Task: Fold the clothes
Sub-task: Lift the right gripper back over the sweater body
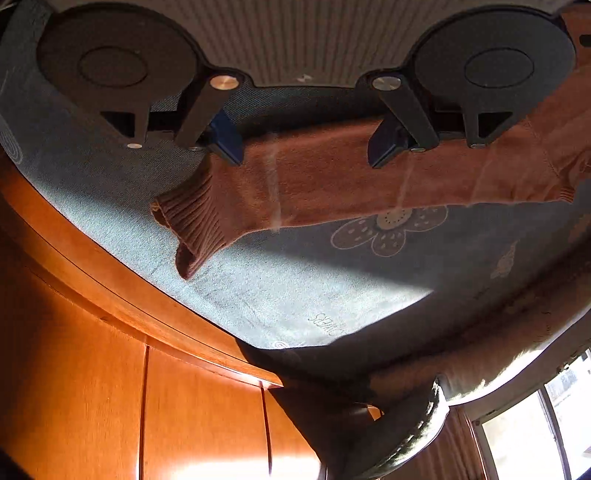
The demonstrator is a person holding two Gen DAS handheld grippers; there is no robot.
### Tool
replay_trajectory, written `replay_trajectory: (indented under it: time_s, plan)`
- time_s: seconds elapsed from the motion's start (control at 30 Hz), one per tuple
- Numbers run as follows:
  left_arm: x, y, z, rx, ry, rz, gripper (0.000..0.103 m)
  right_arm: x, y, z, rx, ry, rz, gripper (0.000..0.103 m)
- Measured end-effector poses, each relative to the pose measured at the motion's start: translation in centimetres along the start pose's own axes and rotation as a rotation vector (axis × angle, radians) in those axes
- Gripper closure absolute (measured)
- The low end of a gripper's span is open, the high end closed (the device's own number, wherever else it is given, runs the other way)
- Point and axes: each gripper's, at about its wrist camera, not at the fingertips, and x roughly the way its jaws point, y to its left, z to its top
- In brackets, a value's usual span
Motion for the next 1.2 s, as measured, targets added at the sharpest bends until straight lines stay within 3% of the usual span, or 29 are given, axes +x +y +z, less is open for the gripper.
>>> replay_trajectory:
  time_s: [0.2,0.5,0.63,0.77,0.87,0.97,1.2]
  plan:
    - [-2.2,1.8,-4.6,0.106,-0.031,0.083,0.001,-3.2,8.4,-3.3,-0.103,0.052,0.108,0.025]
    - [-3.6,4.1,-12.2,0.181,-0.067,0.147,0.001,-3.4,22.8,-14.2,-0.336,0.178,0.273,0.025]
    - [-4.5,5.5,-15.7,0.07,-0.08,0.113,0.001,-2.7,24.6,-17.6,-0.324,0.284,0.237,0.023]
    - [-5.9,6.5,-18.9,-0.054,-0.087,0.094,0.001,-4.0,25.1,-19.3,-0.349,0.323,0.187,0.014]
    - [-7.0,7.0,-20.0,-0.087,-0.049,0.073,0.001,-4.4,26.2,-19.4,-0.361,0.362,0.165,0.014]
    - [-8.4,9.1,-20.1,-0.203,-0.058,0.04,0.001,-4.7,28.0,-18.6,-0.359,0.356,0.19,0.014]
    - [-11.4,16.3,-19.5,-0.38,-0.176,0.156,0.003,-4.8,34.3,-17.5,-0.402,0.319,0.297,0.015]
